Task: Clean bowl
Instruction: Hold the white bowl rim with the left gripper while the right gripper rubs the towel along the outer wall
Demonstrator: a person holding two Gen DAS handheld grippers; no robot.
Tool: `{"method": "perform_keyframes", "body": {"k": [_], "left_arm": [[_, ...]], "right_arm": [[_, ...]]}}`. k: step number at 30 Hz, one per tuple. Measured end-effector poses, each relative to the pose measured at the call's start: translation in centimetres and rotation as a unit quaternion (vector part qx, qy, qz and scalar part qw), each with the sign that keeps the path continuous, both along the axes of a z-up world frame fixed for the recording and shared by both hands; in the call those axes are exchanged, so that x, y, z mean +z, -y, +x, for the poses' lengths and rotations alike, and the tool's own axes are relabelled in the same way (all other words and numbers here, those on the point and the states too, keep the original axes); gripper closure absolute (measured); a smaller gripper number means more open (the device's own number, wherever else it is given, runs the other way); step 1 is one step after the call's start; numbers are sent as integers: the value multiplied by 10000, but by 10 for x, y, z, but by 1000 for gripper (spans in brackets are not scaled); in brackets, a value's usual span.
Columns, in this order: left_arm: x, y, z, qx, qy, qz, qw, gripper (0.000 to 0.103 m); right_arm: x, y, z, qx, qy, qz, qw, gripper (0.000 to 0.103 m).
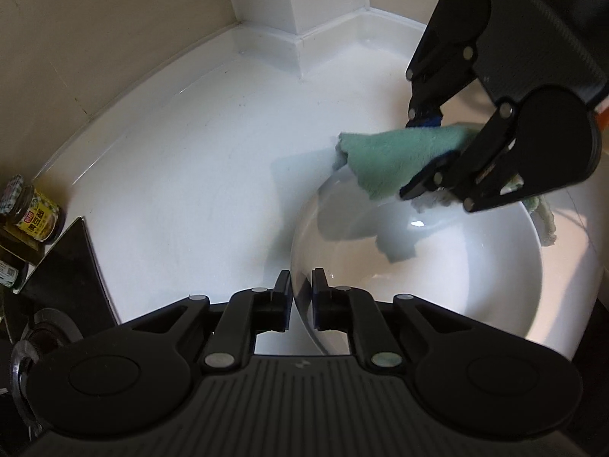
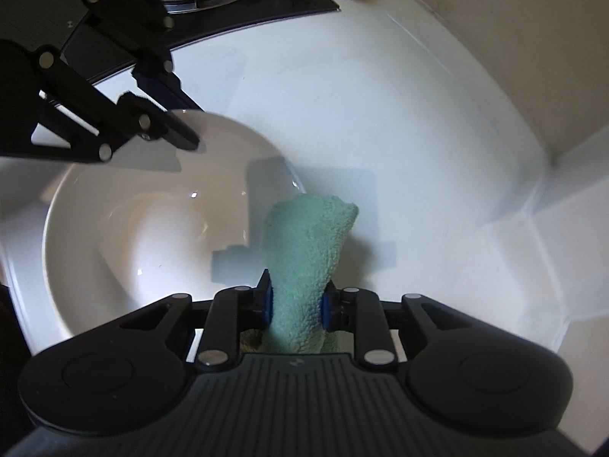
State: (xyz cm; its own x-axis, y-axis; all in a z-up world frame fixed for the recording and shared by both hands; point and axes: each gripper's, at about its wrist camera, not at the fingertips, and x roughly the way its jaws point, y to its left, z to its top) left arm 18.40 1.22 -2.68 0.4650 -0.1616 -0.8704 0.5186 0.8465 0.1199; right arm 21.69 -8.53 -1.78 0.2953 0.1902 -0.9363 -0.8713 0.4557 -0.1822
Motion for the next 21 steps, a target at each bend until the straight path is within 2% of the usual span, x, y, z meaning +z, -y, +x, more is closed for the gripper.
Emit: {"method": "perform_keyframes", "body": {"k": [2,6,10,14,18,21], "left_arm": [[1,-6,-4,422,-12,-220,9989,95],[4,-16,-29,1230,-56,-604,9906,95],[3,-21,-46,1544,-69,-890,9840,91],[4,-20,-39,1330,-97,-769,9881,95],[2,-4,-26,565,8,-209,9982,95],[1,8,-20,35,73,144,9999,94]], "right_arm": [[0,2,4,-129,-78,103,9998,84],[-1,12,9,-526,-262,440,9973,85],[-1,18,9,-775,-333,630,9944,85],[-4,18,0,-601,-257,463,9968,85],[-1,21,-7,-217,-412,190,9987,83],[1,18,-8,38,-250,-20,9997,83]]}}
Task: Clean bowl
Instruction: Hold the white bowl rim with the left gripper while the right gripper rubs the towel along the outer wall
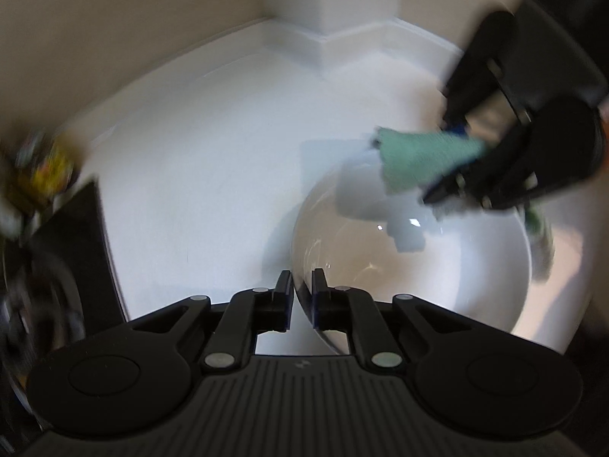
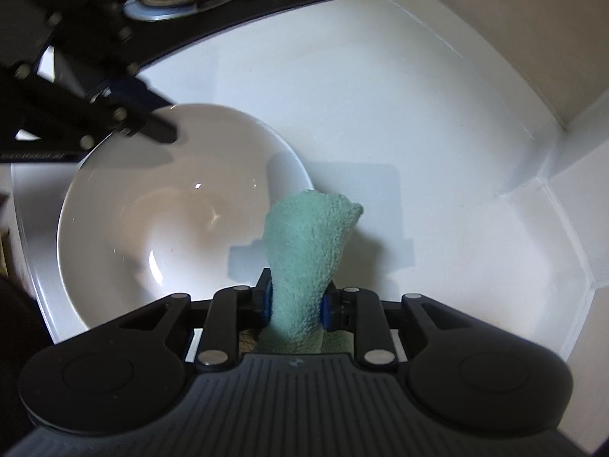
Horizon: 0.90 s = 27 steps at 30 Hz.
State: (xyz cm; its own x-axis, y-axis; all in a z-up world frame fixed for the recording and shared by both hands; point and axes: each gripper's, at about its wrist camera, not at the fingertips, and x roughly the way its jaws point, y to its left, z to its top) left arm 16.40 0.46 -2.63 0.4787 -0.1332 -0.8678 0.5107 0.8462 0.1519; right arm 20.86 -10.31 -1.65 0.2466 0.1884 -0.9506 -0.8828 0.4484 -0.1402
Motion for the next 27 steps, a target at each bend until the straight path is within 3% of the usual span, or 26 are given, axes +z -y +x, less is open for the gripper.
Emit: {"method": "perform_keyframes", "body": {"k": [6,18,27], "left_arm": [[0,9,13,-244,-78,67,9996,94],[1,-6,-16,1118,-80,-622,9917,93],[-7,-6,-1,893,-59,-557,9944,94]], "right_arm": [[1,-21,9,-62,326,100,9994,84],[-5,-2,13,-468,49,439,9979,84],[-4,8,1,-344,-82,380,9987,84]]}}
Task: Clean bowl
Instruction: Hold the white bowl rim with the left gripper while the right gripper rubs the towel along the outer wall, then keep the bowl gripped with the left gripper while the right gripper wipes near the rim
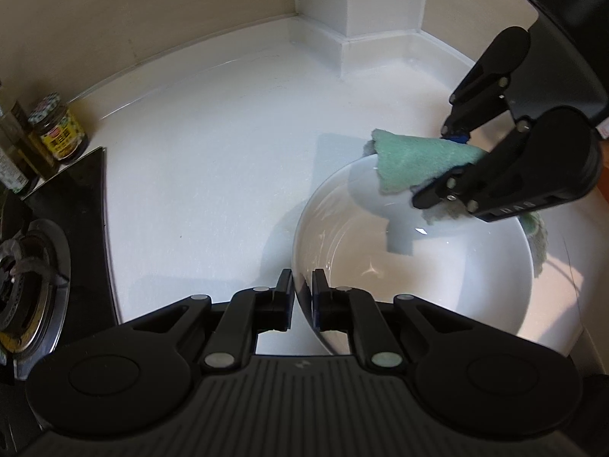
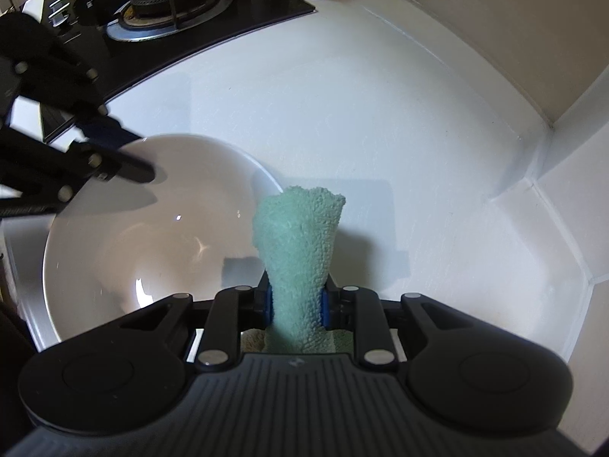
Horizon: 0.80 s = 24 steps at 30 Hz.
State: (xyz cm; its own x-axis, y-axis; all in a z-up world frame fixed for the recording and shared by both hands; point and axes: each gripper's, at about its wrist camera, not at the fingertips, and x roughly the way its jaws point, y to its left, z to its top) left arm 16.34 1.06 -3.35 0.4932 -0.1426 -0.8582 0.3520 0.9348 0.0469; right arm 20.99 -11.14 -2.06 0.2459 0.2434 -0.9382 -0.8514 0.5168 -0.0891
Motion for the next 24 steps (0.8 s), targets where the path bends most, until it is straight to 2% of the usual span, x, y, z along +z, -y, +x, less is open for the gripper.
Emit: {"method": "perform_keyframes", "body": {"k": [6,13,18,24], "left_arm": [[-1,7,6,-428,50,290,9986,94],[-1,12,11,-716,63,456,9964,94],[-2,13,13,-707,65,441,9965,93],[-1,12,12,-452,82,326,9984,93]], "right_arm": [[1,-1,1,221,-206,-127,9995,84],[0,-24,6,387,99,-306,9987,83],[-1,-38,8,483,226,-335,9980,81],[-2,-29,10,346,172,-167,9991,81]]}}
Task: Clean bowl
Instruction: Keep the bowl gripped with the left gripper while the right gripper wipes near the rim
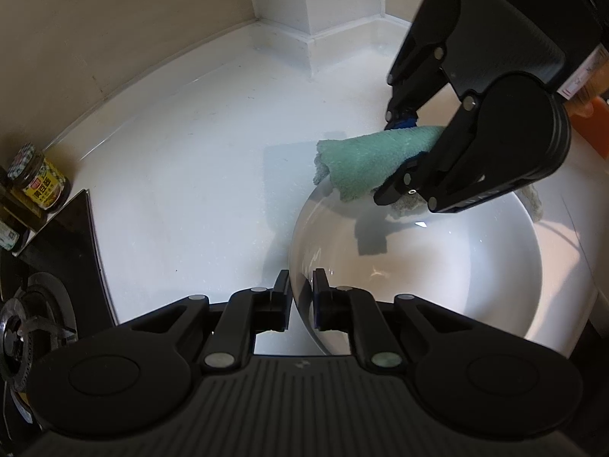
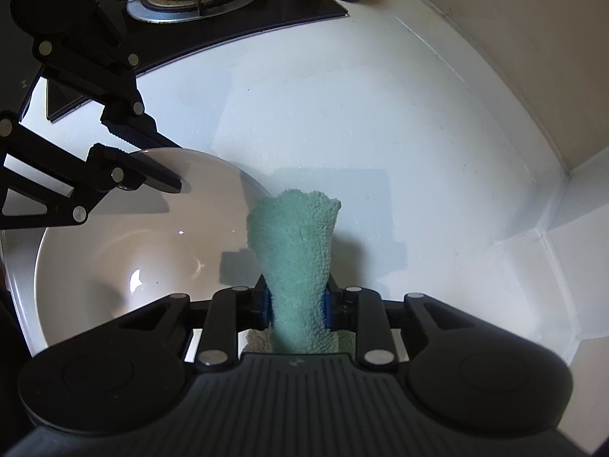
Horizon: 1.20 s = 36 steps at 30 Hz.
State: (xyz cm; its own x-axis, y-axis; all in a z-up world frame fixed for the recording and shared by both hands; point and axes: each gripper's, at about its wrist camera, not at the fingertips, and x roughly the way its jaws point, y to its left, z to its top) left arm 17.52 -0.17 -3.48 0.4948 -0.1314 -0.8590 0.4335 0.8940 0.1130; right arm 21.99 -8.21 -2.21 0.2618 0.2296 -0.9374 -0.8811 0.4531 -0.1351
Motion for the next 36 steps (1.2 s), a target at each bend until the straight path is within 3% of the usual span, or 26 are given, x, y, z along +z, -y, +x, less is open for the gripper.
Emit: {"method": "perform_keyframes", "body": {"k": [6,12,19,22,25,30,34,36], "left_arm": [[9,-8,-23,623,45,-177,9979,90],[6,-15,-19,679,-7,-271,9973,94],[8,-6,3,10,37,130,9999,94],[6,5,4,-393,189,487,9979,93],[5,8,3,-498,256,511,9971,93],[8,-8,-5,143,140,5,9998,94],[10,-24,-23,831,-45,-569,9949,93],[9,-27,-29,920,-67,-681,9934,93]], "right_arm": [[0,14,-5,-400,1,372,9985,82],[-2,21,-10,-827,10,501,9953,82],[-3,27,-20,-310,-453,246,9982,82],[-4,23,-13,-420,-248,165,9987,82],[-5,15,-10,-507,-5,129,9986,82],[-7,13,-9,-548,10,226,9982,83],[-7,20,-10,-744,-59,458,9962,84],[-8,22,-10,-852,-78,554,9948,84]]}}
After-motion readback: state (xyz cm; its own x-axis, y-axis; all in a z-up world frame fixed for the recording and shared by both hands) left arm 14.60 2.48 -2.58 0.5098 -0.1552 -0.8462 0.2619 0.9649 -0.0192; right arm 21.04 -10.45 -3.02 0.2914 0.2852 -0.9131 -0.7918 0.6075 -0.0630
